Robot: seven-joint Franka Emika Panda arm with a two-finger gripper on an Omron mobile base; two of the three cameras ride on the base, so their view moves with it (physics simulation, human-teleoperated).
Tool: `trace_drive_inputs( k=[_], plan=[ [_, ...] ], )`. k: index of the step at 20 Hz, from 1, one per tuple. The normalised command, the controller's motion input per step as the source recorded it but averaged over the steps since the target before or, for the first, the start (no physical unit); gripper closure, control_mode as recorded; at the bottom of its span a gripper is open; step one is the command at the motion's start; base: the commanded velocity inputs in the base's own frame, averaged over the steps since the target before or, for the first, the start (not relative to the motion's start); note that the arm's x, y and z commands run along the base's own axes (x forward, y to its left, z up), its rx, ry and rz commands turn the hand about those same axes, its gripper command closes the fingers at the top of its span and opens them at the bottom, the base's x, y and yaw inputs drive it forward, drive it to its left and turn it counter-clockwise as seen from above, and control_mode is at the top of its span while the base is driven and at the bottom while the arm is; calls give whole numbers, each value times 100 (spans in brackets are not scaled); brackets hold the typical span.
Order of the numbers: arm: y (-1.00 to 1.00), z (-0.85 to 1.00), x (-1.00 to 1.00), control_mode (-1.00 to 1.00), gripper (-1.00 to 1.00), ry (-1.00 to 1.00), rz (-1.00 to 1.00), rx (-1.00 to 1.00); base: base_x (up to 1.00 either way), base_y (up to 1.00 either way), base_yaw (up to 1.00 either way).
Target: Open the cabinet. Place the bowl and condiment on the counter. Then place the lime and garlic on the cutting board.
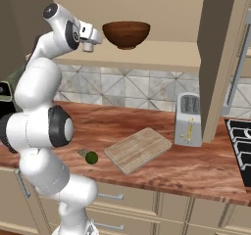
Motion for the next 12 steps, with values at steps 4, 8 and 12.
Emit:
trace_drive_inputs(
  k=[4, 8, 12],
  plan=[
    [1, -15, -54, -100, 100, 0, -1, 0, 0, 0, 0],
    [0, -22, -100, -100, 100, -16, 0, 0, 0, 0, 0],
    [-3, -40, -100, -100, 100, -20, 2, 1, 0, 0, 0]
  ],
)
